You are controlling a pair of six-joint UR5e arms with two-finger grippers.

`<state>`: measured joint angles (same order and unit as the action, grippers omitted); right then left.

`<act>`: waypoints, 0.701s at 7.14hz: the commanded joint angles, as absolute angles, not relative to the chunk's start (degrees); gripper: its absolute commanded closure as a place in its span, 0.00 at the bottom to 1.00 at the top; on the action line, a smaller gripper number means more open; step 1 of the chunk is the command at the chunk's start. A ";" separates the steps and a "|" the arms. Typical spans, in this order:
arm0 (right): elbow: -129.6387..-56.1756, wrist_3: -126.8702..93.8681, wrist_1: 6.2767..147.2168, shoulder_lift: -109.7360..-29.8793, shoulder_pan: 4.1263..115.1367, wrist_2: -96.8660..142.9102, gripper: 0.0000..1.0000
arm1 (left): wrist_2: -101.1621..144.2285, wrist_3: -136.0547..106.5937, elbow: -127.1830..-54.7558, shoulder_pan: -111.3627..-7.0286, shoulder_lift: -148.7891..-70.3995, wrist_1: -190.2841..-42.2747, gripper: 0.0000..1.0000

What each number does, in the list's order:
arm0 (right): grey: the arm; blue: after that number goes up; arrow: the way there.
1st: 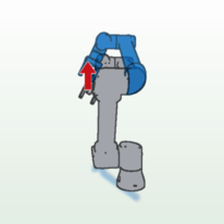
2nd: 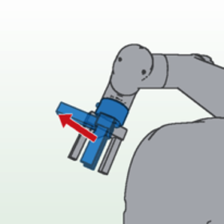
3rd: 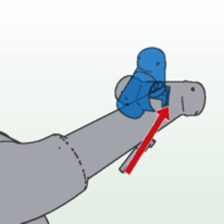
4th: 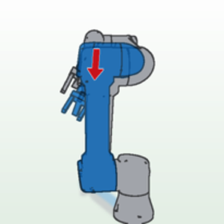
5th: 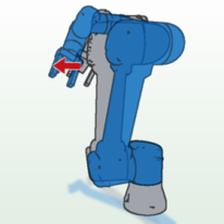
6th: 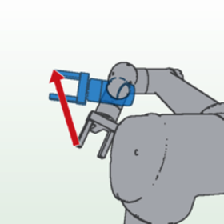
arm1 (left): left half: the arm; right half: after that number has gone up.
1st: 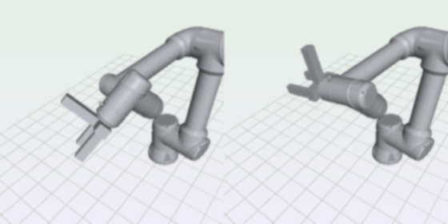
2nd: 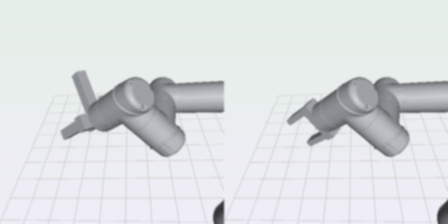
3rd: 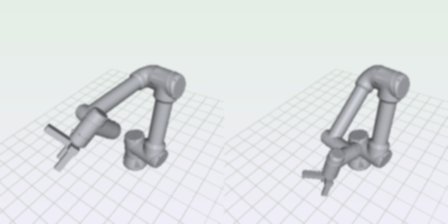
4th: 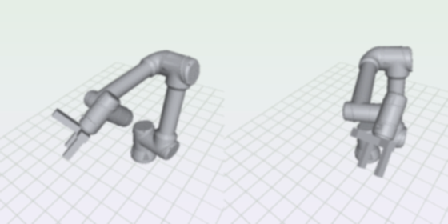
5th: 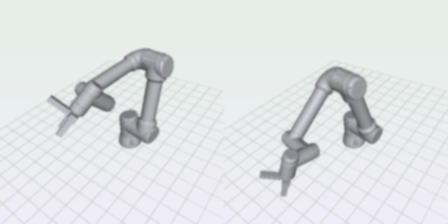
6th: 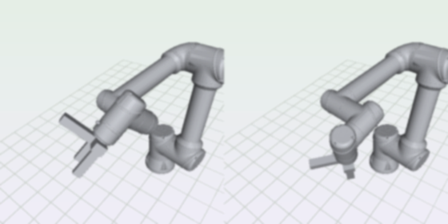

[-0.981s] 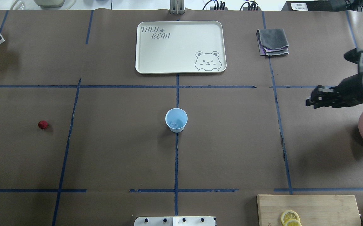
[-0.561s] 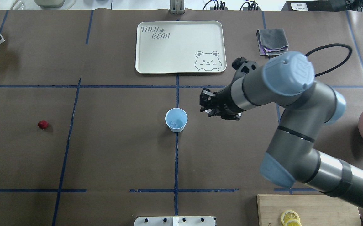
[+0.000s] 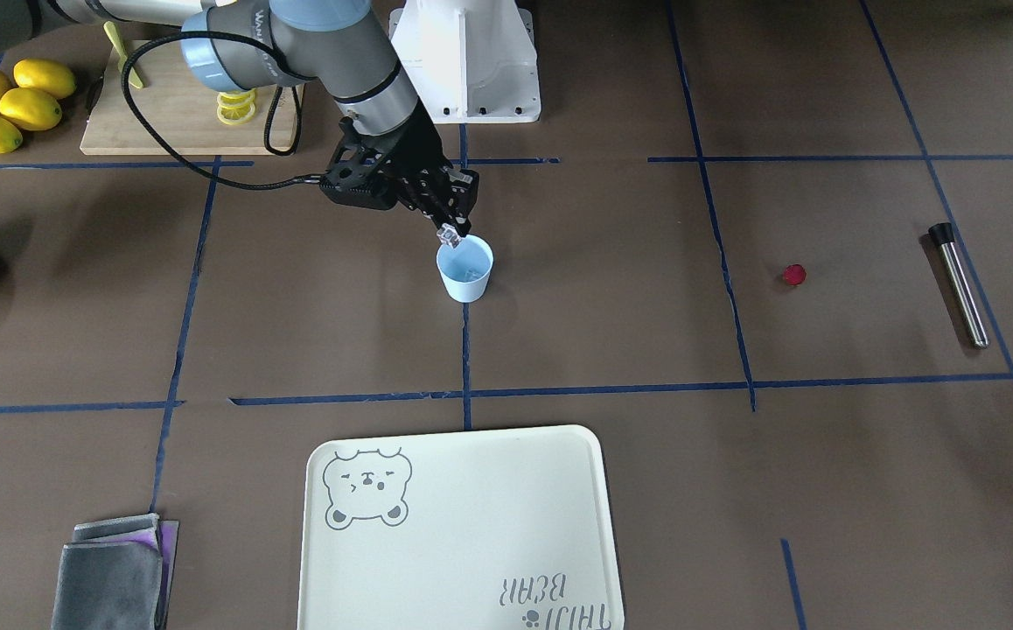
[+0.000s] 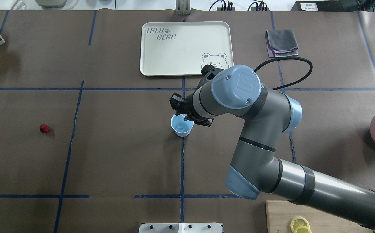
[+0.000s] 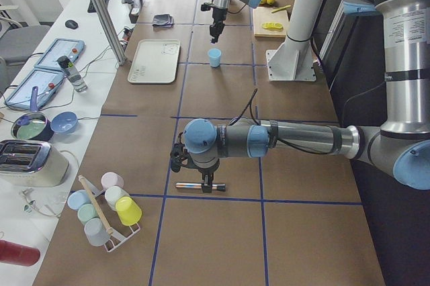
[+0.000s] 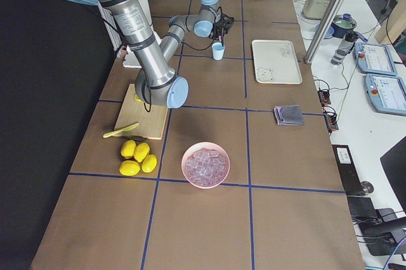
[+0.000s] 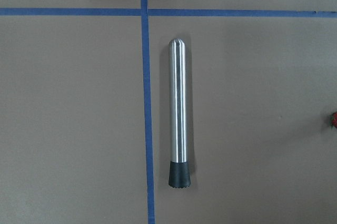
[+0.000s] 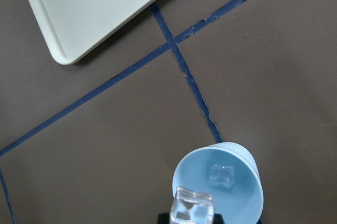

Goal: Mash ice and strawberries in cup
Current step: 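Open the right gripper to drop the ice cube into the cup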

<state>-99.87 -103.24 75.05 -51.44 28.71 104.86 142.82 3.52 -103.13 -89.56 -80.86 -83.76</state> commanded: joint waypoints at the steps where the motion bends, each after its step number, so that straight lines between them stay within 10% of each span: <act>1: -98.44 -103.27 75.06 -50.98 27.78 104.59 0.24 | 142.82 3.52 -103.18 -89.56 -80.86 -83.76 0.00; 4: -100.79 -103.45 75.49 -51.76 28.47 104.76 0.17 | 142.82 3.52 -103.10 -89.56 -80.86 -83.76 0.00; 5: -105.07 -102.75 76.80 -57.51 31.96 107.72 0.01 | 142.82 3.52 -103.01 -89.56 -80.86 -83.76 0.00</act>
<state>-101.21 -103.29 75.71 -53.03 29.18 105.46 142.82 3.52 -103.11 -89.56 -80.86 -83.76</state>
